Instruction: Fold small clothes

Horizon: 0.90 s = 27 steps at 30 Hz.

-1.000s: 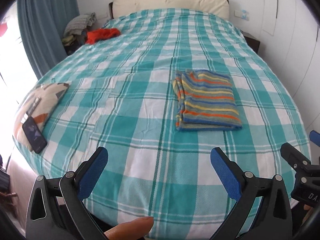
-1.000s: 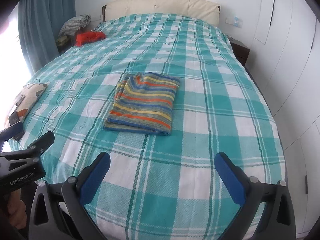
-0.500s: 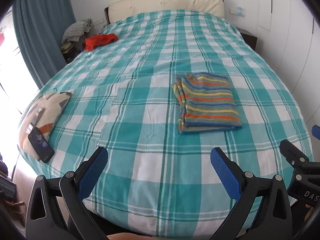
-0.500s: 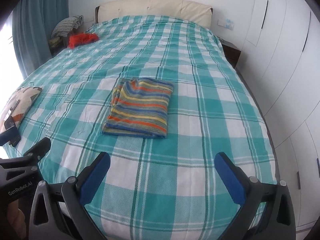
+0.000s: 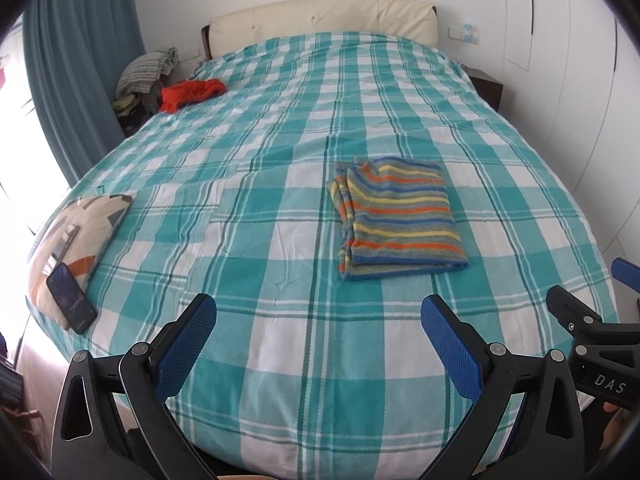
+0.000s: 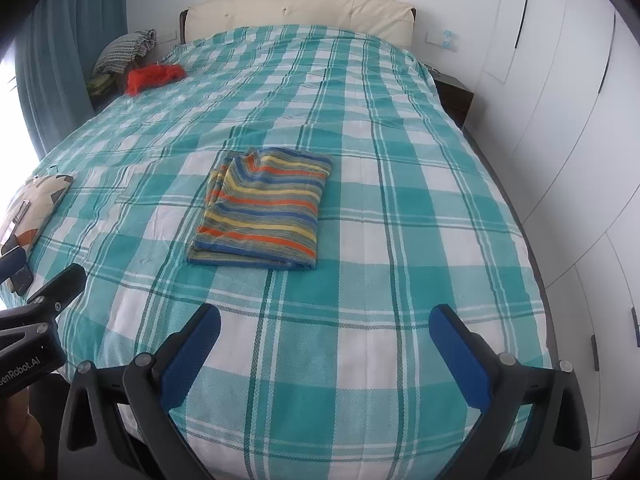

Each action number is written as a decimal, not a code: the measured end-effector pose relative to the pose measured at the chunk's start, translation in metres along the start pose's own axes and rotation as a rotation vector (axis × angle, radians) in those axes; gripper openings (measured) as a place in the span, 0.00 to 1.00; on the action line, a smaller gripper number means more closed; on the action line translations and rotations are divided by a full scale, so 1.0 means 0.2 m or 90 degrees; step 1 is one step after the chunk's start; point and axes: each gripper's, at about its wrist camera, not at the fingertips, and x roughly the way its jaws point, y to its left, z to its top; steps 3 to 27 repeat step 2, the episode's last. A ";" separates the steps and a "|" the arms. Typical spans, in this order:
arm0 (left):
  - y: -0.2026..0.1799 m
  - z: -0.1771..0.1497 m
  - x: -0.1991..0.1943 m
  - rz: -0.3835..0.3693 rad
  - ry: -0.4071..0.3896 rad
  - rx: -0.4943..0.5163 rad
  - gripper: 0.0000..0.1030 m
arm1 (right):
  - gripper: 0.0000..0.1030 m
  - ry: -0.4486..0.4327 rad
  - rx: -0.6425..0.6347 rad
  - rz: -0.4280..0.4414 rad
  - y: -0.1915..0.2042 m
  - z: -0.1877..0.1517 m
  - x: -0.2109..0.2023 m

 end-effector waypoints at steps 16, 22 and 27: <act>-0.02 0.00 0.00 0.008 -0.006 0.016 0.99 | 1.00 0.001 -0.001 0.000 0.00 0.00 0.00; -0.02 0.00 0.00 0.008 -0.006 0.016 0.99 | 1.00 0.001 -0.001 0.000 0.00 0.00 0.00; -0.02 0.00 0.00 0.008 -0.006 0.016 0.99 | 1.00 0.001 -0.001 0.000 0.00 0.00 0.00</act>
